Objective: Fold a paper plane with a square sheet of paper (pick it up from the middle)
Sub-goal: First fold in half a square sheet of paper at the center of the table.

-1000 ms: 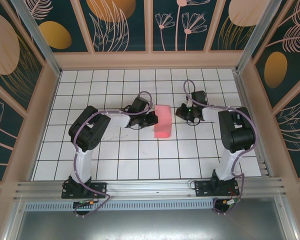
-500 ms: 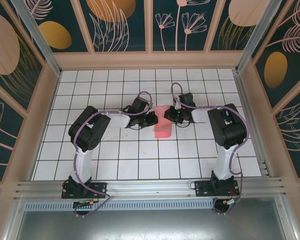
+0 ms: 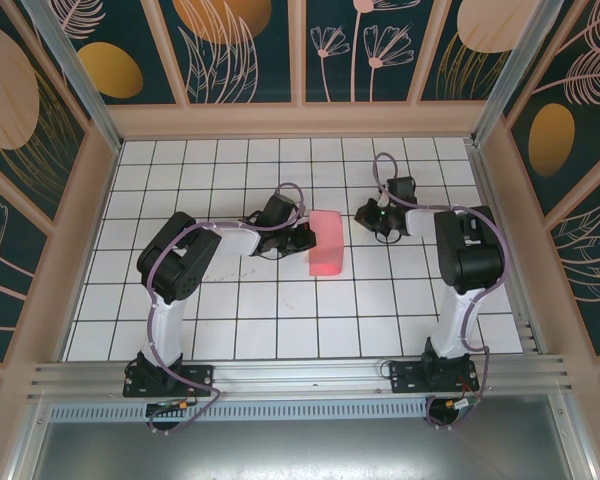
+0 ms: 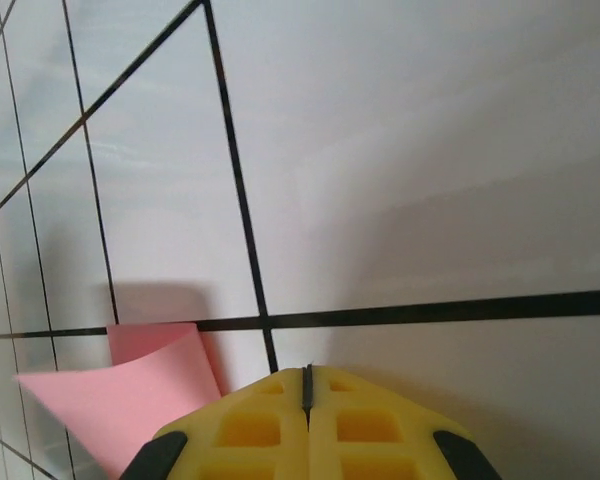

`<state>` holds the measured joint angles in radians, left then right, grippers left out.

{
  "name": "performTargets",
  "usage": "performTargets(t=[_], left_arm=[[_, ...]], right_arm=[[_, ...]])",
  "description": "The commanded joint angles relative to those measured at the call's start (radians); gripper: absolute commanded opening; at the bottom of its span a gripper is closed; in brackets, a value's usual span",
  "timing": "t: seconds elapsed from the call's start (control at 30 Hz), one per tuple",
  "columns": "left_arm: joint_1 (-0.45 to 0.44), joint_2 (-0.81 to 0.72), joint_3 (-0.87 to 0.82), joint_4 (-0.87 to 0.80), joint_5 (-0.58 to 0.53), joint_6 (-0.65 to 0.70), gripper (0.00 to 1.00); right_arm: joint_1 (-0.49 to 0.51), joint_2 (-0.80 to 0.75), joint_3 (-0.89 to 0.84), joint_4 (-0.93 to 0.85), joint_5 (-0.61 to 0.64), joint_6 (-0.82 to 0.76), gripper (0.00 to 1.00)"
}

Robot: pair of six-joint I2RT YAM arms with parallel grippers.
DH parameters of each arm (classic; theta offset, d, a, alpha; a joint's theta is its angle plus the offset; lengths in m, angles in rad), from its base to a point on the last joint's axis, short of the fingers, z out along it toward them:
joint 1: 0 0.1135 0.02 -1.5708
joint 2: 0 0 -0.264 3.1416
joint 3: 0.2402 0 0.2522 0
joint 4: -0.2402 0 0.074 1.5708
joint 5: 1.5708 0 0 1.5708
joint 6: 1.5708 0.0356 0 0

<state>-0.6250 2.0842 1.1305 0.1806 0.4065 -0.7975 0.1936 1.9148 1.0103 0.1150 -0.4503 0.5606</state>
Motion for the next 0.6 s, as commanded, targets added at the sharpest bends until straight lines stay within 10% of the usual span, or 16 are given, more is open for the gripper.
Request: performTargets(t=[0.0,0.57], left_arm=[[-0.007,0.175,-0.084,-0.212,-0.229,0.012,0.00],[-0.007,0.166,-0.098,-0.213,-0.231,0.017,0.00]], right_arm=[[0.049,-0.083,0.011,-0.013,0.014,-0.030,0.00],[0.112,0.118,0.119,0.018,-0.029,0.019,0.00]])
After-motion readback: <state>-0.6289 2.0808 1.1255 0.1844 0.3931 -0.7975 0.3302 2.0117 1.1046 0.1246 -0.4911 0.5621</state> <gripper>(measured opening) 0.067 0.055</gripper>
